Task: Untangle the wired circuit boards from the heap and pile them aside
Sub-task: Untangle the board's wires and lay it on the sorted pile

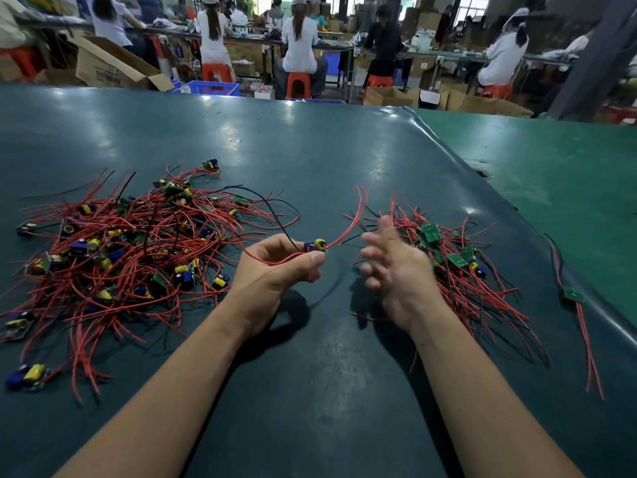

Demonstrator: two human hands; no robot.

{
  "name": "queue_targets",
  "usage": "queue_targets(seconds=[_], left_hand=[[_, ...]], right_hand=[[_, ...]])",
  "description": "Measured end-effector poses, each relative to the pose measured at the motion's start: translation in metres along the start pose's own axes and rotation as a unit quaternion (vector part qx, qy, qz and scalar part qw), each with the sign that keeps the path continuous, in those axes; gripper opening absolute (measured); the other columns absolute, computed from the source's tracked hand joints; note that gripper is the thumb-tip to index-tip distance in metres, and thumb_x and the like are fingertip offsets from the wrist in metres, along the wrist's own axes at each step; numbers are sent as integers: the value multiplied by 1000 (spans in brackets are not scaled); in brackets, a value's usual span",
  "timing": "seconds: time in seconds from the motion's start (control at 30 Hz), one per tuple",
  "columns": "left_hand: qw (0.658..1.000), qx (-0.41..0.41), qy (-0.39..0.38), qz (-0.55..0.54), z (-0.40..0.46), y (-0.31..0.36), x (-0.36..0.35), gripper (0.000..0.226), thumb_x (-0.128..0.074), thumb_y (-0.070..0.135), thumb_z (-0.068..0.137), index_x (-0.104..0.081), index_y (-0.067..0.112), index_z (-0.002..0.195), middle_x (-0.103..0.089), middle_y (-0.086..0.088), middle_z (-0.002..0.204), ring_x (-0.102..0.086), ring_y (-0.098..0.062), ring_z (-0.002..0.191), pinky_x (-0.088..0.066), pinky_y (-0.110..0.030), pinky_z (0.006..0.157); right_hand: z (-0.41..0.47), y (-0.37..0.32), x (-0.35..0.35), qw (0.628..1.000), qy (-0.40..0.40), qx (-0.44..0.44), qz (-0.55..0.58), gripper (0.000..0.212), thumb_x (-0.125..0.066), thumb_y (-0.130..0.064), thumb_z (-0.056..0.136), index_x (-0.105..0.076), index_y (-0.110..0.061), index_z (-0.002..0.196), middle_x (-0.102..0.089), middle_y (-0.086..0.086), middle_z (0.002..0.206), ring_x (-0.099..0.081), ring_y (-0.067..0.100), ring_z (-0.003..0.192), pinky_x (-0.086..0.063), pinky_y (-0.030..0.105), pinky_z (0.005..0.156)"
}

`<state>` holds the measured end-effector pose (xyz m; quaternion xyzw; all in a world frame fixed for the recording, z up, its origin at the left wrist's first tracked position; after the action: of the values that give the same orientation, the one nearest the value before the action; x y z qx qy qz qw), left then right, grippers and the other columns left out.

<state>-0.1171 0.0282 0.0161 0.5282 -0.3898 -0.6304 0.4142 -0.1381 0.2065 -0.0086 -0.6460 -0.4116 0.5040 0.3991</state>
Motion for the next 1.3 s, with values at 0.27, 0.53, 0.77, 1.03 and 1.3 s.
queue_targets(seconds=[0.27, 0.53, 0.77, 1.03, 1.3], left_hand=[[997, -12, -19, 78, -3, 1, -5, 21, -86, 1, 60, -70, 10, 70, -68, -7, 65, -61, -16, 57, -51, -22, 63], [993, 2, 26, -114, 3, 5, 4, 26, -69, -6, 65, -60, 17, 61, -68, -9, 77, -67, -19, 68, -55, -27, 67], [975, 10, 49, -218, 1, 11, 15, 8, -63, 15, 76, -59, 20, 71, -74, -3, 76, -71, -11, 67, -57, -22, 65], [991, 56, -28, -117, -1, -1, -9, 23, -66, 17, 76, -60, 9, 97, -73, -10, 77, -66, -11, 54, -56, -21, 57], [998, 46, -50, 16, -6, -8, -18, 25, -59, 14, 79, -65, -3, 96, -58, -14, 56, -52, -19, 42, -46, -21, 46]], right_hand=[[-5, 2, -16, 997, -62, 8, -38, 17, -68, -22, 90, -76, -13, 78, -57, -7, 59, -42, 4, 40, -25, 14, 34], [1, -19, 27, 992, 89, 91, 21, 27, -63, -20, 95, -72, -10, 71, -53, -3, 55, -39, 6, 38, -26, 16, 34], [-11, -19, -14, 910, -7, 175, -376, 8, -76, -27, 84, -73, -21, 89, -57, -6, 64, -48, 4, 53, -42, 24, 59], [-28, 3, -50, 971, -205, 41, -113, 32, -62, -40, 85, -73, -10, 84, -39, -4, 57, -27, 6, 41, -13, 17, 43], [-31, 5, -51, 969, -231, 12, -85, 22, -62, -33, 85, -70, -16, 75, -29, -5, 53, -19, 6, 41, -6, 25, 44]])
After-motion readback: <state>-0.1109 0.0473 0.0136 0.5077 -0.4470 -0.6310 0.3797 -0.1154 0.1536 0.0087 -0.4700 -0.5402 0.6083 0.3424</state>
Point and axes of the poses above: each hand's wrist, its own z-axis towards the middle knuckle, its own x-axis out of the back of the hand, y = z × x, the point moved 10 cm from there along z, towards the middle knuckle
